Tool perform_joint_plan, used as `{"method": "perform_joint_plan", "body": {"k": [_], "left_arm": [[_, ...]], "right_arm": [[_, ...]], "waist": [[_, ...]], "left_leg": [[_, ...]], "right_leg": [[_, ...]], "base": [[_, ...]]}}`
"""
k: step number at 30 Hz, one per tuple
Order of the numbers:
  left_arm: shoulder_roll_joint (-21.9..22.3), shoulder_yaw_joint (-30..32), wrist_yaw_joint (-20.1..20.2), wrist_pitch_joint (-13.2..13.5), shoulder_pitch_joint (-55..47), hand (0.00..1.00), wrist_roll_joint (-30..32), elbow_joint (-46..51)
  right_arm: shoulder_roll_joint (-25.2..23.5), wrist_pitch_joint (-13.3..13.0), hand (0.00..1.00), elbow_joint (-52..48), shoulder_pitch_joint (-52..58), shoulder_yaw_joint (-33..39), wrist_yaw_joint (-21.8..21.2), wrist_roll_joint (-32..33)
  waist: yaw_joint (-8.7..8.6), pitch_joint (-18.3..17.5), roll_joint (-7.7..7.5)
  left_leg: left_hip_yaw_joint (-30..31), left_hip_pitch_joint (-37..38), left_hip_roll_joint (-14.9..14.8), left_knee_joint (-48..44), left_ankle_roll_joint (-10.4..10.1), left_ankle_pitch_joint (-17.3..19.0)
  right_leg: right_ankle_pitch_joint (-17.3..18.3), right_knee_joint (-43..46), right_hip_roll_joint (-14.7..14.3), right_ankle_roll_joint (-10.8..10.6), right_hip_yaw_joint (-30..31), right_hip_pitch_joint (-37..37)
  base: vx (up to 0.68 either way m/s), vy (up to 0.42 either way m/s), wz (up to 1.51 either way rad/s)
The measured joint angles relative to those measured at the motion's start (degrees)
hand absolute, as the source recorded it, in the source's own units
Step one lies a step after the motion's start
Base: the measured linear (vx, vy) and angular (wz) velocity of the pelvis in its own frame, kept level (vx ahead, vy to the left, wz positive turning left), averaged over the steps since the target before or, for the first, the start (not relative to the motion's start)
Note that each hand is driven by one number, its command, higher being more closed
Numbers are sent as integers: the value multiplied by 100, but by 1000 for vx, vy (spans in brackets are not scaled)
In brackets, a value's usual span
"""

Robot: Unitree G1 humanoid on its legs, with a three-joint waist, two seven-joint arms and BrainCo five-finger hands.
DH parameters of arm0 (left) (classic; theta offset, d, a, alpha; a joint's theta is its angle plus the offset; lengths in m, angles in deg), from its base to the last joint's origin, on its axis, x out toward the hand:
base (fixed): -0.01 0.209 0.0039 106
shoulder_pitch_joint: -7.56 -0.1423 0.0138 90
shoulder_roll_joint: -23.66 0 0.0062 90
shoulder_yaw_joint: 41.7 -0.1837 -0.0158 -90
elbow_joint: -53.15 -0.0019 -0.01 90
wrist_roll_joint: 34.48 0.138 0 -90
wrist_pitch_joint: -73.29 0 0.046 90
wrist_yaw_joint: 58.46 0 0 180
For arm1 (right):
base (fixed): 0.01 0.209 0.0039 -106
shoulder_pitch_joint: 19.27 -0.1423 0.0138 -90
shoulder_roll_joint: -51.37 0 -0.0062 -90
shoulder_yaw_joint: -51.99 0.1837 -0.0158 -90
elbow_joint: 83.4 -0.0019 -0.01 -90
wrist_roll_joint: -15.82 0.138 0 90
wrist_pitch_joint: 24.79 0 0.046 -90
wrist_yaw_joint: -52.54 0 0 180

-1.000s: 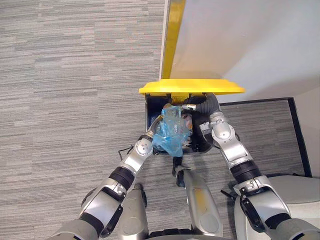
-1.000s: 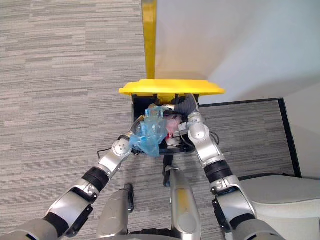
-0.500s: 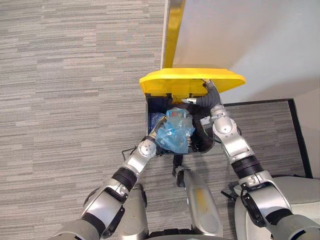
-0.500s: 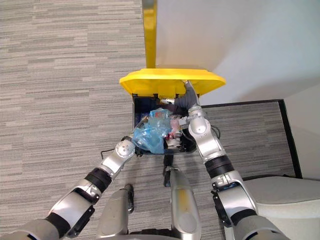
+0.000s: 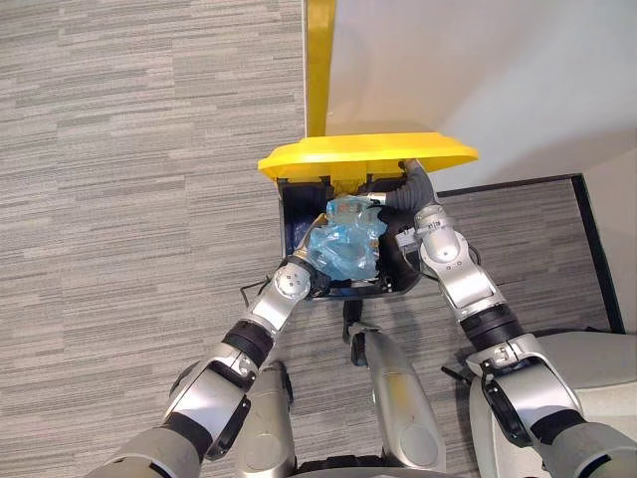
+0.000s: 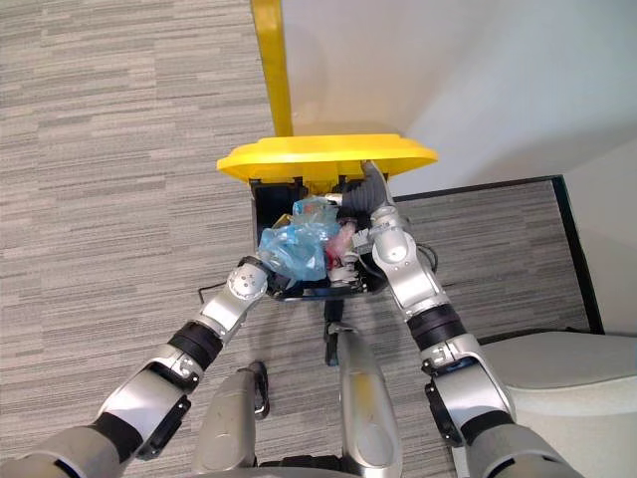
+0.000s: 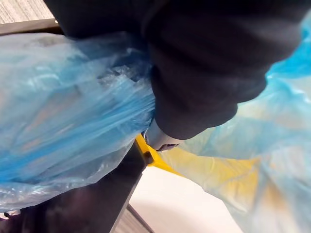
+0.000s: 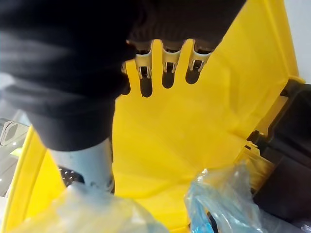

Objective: Gather rubbish on tea table into small bin, then transfer packed bag to large trash can.

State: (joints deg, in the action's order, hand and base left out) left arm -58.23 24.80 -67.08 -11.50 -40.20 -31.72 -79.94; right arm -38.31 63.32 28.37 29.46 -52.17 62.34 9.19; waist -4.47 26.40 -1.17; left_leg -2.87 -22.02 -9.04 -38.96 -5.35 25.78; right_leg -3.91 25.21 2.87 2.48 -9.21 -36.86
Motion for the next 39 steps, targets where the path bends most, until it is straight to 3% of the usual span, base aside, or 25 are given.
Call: {"method": "perform_joint_plan", "body": {"k": [1,2,11,22,30,36,38,39], "left_arm": [[6,88,-33,-35,42,100,25,-33],[4,176,-45,-59,50,0,31,-68],[49,396,-153,-258,149,0,465,-480],[186,445,-142,-256,157,0,676,-488],[101,430,-18,-247,-166,0,814,-585],[-137,384,125,-194,-984,0,627,256],[-134,387,188,-80,-1382,0,453,569],[-134,386,250,-25,-1701,0,352,754]], "right_arm": [[-10,0,0,8,-1,-1,0,0],[-20,1,0,103,0,-3,0,-1],[-179,82,0,279,37,-1,9,-31],[-257,78,0,279,166,-10,1,-85],[-16,76,0,292,568,-11,-136,-408],[3,78,0,286,970,0,-255,-615],[-5,78,0,257,1309,7,-274,-693],[-10,78,0,251,1563,15,-317,-724]], "waist": [[-3,1,2],[-8,9,16],[-29,16,29],[50,12,35],[61,-4,49],[84,-13,60],[138,-165,108],[190,-406,161]], "left_leg": [[5,-92,0,-24,-2,4],[-1,-158,-6,-43,-3,3],[-14,-340,-10,-54,-4,3],[-27,-281,7,110,-23,-13],[132,119,21,289,-72,-42],[184,690,89,741,-142,-243],[213,900,91,899,-146,-278],[235,921,92,957,-147,-288]], "right_leg": [[-5,10,1,3,2,-87],[-11,27,-3,9,-2,-160],[-14,78,-3,15,9,-369],[-12,64,-1,15,54,-397],[23,-44,33,4,-73,72],[176,-32,121,19,-192,510],[243,-32,130,24,-233,681],[276,-33,136,18,-255,688]], "base": [[-19,-40,-1],[13,-36,-1],[14,-9,-1],[26,-7,-2],[12,-14,9],[36,-31,11],[44,-34,14],[68,-24,8]]}}
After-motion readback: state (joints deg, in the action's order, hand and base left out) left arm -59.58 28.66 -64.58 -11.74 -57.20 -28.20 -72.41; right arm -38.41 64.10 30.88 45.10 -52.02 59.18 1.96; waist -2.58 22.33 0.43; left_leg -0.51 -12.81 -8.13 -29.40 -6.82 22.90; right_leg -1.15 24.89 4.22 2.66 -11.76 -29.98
